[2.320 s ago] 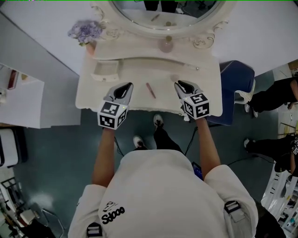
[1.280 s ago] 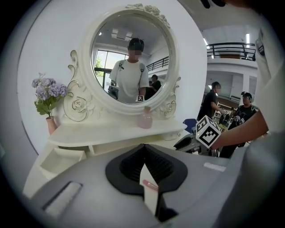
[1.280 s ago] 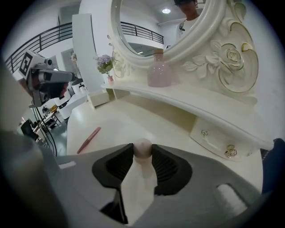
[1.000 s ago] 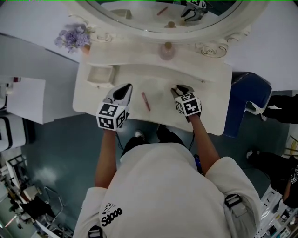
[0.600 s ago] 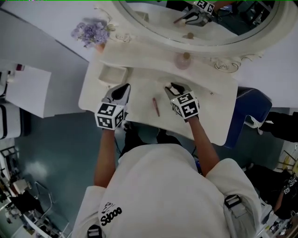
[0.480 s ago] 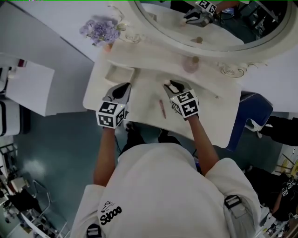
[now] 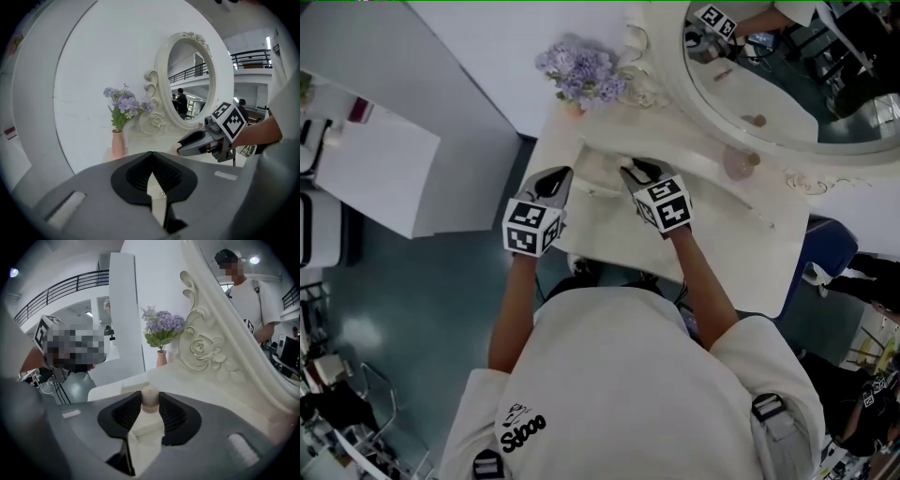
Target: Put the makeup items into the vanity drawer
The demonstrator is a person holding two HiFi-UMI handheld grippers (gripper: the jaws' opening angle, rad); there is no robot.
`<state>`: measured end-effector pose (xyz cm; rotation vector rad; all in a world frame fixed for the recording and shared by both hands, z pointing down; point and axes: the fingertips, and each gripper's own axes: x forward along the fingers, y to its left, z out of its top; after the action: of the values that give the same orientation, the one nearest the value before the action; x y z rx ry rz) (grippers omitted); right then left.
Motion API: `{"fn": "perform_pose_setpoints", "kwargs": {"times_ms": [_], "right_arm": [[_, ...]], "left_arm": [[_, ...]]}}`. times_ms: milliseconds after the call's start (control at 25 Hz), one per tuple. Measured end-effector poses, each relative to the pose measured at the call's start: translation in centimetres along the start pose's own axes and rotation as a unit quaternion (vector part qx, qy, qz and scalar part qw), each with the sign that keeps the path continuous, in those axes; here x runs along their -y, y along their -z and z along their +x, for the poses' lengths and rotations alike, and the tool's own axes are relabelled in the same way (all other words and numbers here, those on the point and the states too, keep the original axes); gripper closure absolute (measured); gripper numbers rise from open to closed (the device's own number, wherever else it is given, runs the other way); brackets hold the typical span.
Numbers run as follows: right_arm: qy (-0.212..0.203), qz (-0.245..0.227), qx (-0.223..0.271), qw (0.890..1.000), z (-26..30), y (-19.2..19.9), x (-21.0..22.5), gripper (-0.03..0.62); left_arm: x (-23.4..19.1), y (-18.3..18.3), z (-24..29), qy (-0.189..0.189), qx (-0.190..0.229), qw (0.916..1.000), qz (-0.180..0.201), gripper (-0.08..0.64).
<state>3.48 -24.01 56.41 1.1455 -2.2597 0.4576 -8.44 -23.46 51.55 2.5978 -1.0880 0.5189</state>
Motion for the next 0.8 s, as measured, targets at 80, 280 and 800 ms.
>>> {"fn": "perform_pose_setpoints", "kwargs": {"times_ms": [80,280,800], "right_arm": [[0.002,0.008,-0.008,1.0,2.3,-0.7,-1.1,0.468],[0.01,0.02,-0.049,0.999,7.1,-0.8,-2.9,0.466],[0.022,0.009,-0.108,0.994,12.7,1.0,-3.3,0.443]], "left_arm": [[-1.9,0.6,-0.6,0.007,-0.005,1.0,-0.001,0.54],[-5.5,2.1,-1.4,0.02,-0.021,0.9995,-0.009,0.54],[-8.1,3.9,-1.3,0.043,-0.039,0.9983,-0.007,0.54]]}}
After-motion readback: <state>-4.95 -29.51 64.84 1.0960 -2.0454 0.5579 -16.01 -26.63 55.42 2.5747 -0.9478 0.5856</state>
